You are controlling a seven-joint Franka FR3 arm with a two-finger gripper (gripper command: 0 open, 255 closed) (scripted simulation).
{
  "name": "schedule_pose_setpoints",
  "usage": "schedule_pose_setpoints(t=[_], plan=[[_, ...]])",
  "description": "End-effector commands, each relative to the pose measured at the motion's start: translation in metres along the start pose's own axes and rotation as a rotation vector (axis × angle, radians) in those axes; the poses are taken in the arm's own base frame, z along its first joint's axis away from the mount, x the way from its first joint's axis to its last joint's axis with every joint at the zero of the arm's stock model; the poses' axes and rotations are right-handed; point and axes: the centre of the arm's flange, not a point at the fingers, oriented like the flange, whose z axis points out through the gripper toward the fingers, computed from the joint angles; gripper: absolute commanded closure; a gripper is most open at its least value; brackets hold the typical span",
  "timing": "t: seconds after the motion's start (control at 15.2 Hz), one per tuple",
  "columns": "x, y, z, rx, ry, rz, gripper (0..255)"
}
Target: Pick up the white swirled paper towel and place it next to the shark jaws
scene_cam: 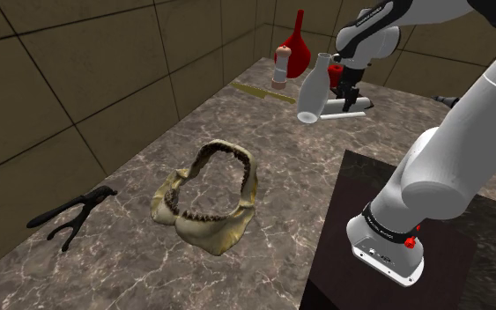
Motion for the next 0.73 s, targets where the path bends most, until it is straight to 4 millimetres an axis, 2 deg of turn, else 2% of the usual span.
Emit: schedule_pose_setpoints(t=[0.0,0.33,0.4,0.66], plan=[[0.0000,-0.0001,0.0025,0.000,0.000,0.000,0],[0.0000,-0.0001,0.0024,0.000,0.000,0.000,0],[0.0000,-0.0001,0.0024,0.000,0.000,0.000,255],[0.0001,-0.0001,0.0025,0.000,0.000,0.000,255]])
